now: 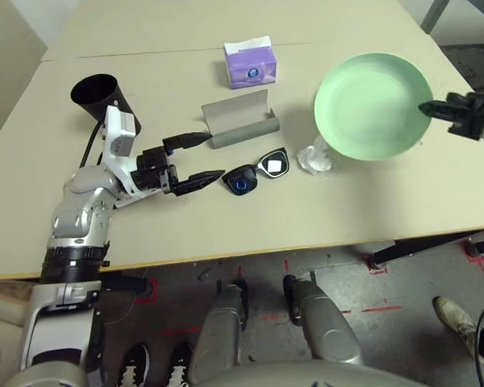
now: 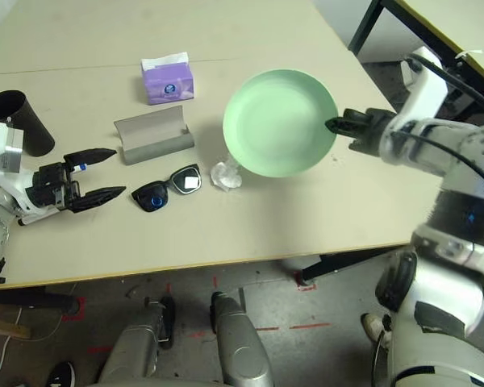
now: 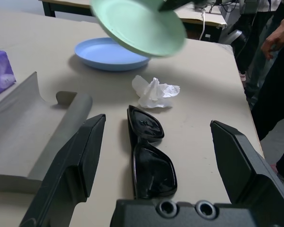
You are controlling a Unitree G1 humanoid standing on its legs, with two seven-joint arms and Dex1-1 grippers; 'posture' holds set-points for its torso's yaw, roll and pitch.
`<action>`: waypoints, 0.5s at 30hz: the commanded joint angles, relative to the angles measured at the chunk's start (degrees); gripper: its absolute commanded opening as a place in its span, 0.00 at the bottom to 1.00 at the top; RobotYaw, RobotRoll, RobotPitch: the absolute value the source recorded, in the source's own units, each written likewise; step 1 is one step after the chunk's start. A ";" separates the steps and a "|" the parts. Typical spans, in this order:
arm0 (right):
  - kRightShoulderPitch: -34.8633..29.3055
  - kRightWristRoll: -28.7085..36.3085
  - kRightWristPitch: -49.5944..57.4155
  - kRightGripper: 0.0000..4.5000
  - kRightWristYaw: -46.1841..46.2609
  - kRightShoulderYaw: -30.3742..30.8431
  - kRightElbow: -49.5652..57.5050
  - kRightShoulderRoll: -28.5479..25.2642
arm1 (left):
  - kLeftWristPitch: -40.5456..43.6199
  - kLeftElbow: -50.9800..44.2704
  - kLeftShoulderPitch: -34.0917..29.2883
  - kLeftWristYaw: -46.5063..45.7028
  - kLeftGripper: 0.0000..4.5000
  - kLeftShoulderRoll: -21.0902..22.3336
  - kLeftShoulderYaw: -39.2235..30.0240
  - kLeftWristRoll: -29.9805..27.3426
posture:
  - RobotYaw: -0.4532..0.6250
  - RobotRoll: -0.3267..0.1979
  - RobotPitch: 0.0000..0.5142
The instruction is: Organize and tidy the items on the table.
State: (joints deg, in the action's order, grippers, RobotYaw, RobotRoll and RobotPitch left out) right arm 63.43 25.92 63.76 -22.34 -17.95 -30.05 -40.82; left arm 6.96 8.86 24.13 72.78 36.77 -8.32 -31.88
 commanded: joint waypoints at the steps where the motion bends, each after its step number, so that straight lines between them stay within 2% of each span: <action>1: 4.61 -4.35 -9.84 0.00 -0.14 2.20 -11.82 1.38 | 0.24 -1.92 -1.74 -0.34 1.00 0.36 -0.92 -0.35 | 0.19 0.62 0.47; 7: 12.02 -8.60 -22.26 0.00 -1.18 3.21 -28.34 2.81 | 1.51 -4.22 -3.71 -1.73 1.00 0.92 -2.26 -1.12 | 0.21 0.62 0.50; 15: 14.28 -11.47 -27.55 0.00 -2.81 3.49 -35.47 2.59 | 2.81 -7.20 -6.60 -3.99 1.00 2.12 -4.88 -2.29 | 0.23 0.62 0.53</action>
State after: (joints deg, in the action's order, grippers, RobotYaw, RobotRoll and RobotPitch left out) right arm 76.54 15.17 37.00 -24.66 -14.68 -64.45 -37.73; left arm 9.23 3.18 18.69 68.79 38.25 -12.62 -33.82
